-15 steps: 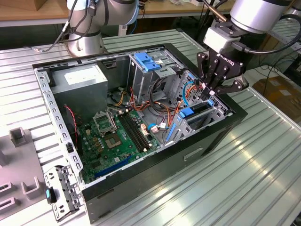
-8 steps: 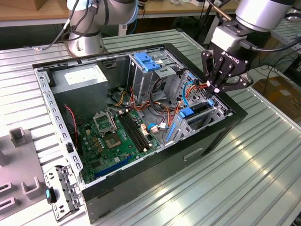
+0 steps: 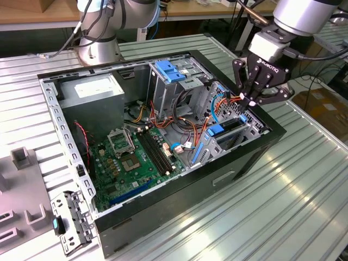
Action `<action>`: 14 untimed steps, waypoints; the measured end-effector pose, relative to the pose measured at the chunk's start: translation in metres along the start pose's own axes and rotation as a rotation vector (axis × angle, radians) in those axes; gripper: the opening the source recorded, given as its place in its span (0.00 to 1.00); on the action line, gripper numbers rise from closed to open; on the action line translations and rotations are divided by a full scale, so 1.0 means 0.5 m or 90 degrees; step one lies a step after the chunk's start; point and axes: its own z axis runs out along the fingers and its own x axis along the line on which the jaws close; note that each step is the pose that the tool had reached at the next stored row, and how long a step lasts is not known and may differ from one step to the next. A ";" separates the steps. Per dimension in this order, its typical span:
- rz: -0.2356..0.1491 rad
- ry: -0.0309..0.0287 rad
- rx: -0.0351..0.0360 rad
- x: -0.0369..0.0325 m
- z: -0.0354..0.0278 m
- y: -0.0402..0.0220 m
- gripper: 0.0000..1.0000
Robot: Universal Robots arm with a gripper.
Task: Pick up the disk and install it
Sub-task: 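Insert the first disk wire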
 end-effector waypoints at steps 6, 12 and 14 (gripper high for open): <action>-0.003 0.0001 -0.0008 -0.002 -0.008 -0.001 0.11; -0.031 0.0031 -0.0026 -0.003 -0.018 -0.002 0.11; -0.036 0.0035 -0.0025 -0.003 -0.018 -0.004 0.11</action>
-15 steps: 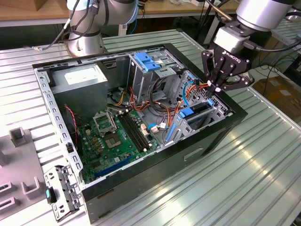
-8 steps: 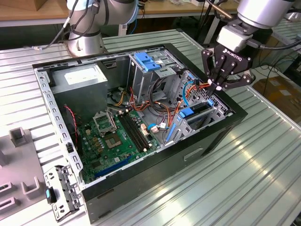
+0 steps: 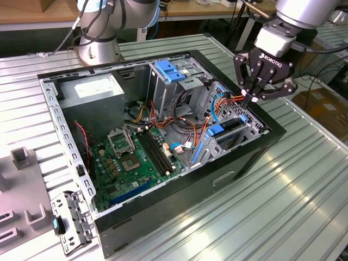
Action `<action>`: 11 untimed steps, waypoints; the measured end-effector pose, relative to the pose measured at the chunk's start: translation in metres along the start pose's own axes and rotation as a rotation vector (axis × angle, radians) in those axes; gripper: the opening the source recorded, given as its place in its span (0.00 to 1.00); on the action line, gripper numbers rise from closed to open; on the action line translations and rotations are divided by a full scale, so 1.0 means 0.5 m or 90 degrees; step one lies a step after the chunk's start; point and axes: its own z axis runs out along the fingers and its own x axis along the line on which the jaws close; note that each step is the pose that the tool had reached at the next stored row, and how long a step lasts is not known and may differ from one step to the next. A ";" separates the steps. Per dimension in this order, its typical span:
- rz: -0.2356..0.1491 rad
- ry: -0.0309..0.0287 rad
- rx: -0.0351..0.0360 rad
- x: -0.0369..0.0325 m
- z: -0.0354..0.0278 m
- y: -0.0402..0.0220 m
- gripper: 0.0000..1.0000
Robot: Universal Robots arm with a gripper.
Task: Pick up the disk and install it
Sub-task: 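Insert the first disk wire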
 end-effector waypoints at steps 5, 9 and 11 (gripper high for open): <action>-0.008 0.0001 0.0001 -0.001 0.000 -0.019 0.11; -0.016 0.0003 0.0003 -0.001 -0.001 -0.040 0.11; -0.018 0.0003 0.0004 -0.002 -0.001 -0.049 0.11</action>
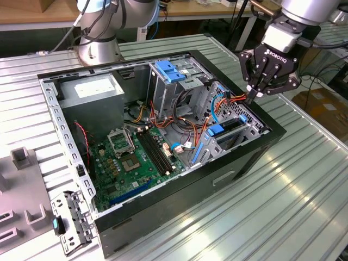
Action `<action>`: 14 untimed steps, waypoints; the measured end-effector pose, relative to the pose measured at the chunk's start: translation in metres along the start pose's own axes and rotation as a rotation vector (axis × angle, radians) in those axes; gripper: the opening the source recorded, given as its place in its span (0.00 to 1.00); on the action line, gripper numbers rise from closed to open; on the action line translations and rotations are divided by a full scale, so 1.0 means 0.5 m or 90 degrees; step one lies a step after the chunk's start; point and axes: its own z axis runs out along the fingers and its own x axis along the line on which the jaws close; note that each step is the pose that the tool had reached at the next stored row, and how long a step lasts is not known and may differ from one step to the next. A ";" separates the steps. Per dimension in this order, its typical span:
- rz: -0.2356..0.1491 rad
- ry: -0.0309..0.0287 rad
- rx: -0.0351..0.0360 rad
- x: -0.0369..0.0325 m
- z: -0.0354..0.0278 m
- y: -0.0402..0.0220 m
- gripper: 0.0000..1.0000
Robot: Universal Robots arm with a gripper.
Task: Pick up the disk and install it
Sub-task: 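Insert the first disk wire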
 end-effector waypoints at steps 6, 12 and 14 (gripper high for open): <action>-0.006 0.0002 0.0001 0.000 -0.001 -0.028 0.11; -0.016 0.0003 0.0002 0.001 -0.001 -0.052 0.11; -0.019 0.0004 0.0003 0.001 -0.001 -0.063 0.11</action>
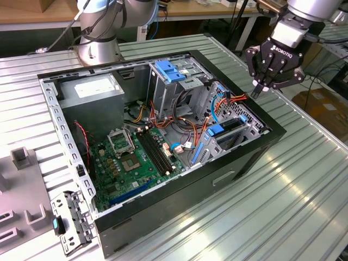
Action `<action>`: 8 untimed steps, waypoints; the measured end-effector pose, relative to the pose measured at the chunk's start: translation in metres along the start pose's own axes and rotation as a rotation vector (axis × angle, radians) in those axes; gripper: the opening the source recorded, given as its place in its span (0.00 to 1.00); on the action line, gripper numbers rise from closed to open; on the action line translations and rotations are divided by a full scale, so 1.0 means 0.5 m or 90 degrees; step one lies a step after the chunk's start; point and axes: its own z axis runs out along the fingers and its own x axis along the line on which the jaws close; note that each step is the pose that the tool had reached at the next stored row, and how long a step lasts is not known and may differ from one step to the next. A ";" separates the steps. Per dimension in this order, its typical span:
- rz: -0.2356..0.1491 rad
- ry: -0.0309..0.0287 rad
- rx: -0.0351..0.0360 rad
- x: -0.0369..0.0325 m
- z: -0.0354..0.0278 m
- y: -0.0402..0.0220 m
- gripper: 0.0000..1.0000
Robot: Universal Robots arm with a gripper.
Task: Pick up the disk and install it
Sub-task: 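Insert the first disk wire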
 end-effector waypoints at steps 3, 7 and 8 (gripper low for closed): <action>-0.003 0.0001 0.0000 0.000 0.000 -0.011 0.17; -0.010 0.0002 0.0002 0.001 0.000 -0.020 0.25; -0.013 0.0003 0.0002 0.001 0.000 -0.021 0.25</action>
